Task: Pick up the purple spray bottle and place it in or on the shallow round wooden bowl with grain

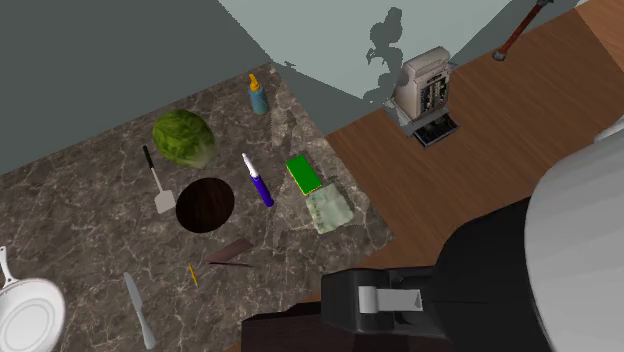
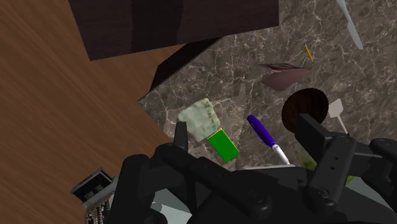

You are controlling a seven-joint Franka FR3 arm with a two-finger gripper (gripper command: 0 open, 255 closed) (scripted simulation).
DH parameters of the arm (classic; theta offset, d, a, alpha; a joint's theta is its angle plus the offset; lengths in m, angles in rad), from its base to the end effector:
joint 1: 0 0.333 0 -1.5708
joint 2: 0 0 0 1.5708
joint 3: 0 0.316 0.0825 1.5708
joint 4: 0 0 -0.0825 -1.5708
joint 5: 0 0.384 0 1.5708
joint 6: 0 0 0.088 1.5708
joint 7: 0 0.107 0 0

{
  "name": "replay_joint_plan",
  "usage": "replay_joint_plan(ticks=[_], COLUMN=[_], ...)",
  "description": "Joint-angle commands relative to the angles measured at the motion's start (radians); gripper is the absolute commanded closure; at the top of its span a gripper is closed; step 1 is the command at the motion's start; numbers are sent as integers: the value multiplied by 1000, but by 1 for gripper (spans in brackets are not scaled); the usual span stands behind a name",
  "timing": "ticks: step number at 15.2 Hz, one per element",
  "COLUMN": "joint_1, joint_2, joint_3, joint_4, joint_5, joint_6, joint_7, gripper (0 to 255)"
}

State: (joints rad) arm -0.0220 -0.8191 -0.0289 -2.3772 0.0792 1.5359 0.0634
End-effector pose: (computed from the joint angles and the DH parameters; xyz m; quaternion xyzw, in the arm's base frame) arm 0.2939 -0.0089 0.5879 -0.9974 0.0514 0.0117 0.0500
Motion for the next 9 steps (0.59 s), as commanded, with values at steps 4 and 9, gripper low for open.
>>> replay_joint_plan(ticks=[4,9], joint_1=[13,39], joint_2=[57,181], joint_3=[14,39], joint_4=[-44,-89], joint_5=[23,61], joint_6=[105,280], joint_7=[2,0], gripper=[0,0])
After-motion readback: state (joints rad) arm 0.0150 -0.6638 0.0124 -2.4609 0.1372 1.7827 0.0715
